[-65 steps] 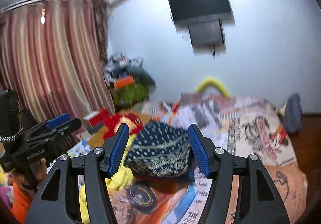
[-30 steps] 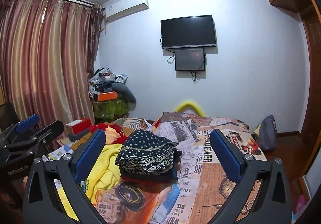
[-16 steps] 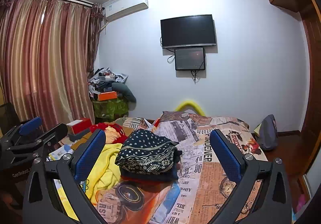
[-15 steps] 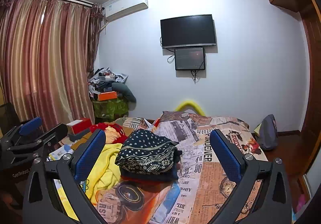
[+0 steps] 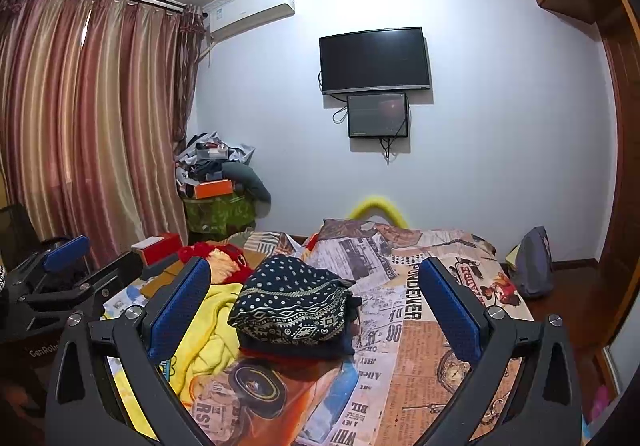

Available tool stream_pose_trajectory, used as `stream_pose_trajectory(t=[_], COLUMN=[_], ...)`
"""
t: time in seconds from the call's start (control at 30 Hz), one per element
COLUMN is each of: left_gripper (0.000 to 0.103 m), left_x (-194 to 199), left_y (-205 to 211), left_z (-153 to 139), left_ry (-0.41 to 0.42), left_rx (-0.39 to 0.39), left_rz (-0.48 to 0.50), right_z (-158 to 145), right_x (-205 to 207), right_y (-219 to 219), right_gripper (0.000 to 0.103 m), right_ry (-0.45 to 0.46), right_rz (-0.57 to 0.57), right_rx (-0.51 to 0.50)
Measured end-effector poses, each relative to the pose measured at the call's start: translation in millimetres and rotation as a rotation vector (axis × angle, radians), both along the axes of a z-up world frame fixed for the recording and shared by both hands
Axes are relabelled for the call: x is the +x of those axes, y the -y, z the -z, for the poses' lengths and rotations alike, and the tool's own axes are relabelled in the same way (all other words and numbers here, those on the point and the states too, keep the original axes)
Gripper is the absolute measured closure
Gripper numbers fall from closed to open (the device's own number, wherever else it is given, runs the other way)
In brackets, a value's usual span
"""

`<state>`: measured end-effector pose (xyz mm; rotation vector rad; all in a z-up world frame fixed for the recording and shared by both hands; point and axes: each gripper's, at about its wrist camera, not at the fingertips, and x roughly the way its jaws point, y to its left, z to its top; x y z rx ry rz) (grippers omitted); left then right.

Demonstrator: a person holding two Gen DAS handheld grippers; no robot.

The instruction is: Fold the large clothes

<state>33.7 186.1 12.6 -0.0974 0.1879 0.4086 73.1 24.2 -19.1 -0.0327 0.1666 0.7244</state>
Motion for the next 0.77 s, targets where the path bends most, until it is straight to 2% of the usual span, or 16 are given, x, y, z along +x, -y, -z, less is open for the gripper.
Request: stream_pose_trajectory(t=[0.77], left_gripper=[0.001], left_x=[0.7], left_y=[3.8], left_z=[0.1], left_ry=[-0.001], left_rx=[-0.006], left_rz=[0.027], right_z=[-2.2], right_x=[-0.3], right_y=[3.4], right_gripper=[0.000], right_ry=[-0.012], right_rz=[0.012], right_rx=[0.013])
